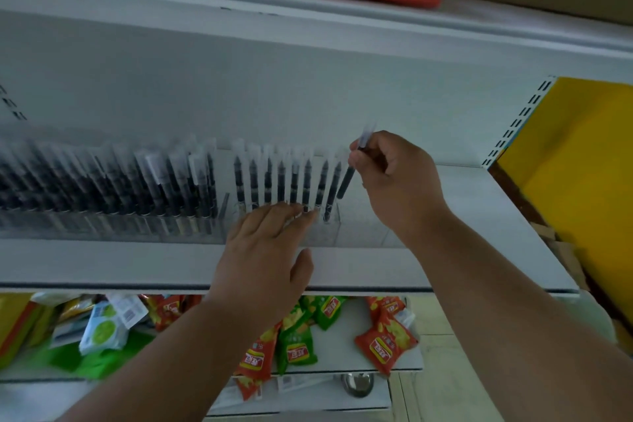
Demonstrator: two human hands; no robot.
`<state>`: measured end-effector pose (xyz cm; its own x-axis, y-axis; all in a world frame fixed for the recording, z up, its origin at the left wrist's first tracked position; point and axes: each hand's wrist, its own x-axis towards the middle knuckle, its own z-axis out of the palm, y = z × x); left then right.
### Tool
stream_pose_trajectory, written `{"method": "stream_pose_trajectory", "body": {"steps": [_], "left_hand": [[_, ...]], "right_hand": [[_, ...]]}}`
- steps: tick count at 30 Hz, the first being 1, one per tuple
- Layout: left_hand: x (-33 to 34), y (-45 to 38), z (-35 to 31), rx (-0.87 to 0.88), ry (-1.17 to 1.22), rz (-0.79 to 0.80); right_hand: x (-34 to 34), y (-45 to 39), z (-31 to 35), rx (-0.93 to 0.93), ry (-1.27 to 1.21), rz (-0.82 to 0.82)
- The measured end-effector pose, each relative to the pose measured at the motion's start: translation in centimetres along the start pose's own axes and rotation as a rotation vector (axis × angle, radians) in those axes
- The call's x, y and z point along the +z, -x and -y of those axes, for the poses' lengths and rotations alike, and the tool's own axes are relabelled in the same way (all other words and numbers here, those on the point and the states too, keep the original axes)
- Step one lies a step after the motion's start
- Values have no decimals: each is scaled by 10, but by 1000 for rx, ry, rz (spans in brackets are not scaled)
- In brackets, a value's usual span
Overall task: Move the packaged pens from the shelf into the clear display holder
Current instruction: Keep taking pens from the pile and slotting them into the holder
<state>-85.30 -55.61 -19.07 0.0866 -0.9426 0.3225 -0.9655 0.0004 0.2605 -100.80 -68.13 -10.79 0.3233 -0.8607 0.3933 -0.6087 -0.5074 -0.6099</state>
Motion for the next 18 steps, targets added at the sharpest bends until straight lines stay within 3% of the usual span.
{"method": "stream_pose_trajectory", "body": {"steps": [5, 10, 18], "left_hand": [[2, 1, 0, -11, 23, -13], [2, -1, -2, -23, 39, -21], [1, 0, -1, -24, 38, -22]], "right_hand": [[-5, -3, -9, 37, 13, 29], [14, 9, -17, 9, 102, 166], [17, 10, -19, 27, 179, 192]]}}
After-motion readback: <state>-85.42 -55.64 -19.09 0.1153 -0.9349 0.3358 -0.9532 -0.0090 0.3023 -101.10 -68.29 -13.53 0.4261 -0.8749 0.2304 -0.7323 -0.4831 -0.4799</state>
